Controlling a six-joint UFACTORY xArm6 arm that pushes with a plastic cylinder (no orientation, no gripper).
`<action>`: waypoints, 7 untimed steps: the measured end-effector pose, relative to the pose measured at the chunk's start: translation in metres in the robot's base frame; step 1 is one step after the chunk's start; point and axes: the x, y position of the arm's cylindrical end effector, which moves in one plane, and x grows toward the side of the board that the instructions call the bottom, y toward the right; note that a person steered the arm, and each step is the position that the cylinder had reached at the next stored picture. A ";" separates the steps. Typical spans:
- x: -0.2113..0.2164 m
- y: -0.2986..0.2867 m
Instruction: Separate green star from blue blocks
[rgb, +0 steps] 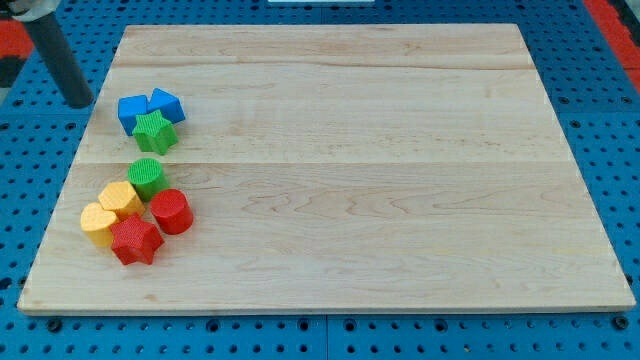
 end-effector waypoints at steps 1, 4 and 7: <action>0.030 0.001; 0.041 0.047; 0.059 0.141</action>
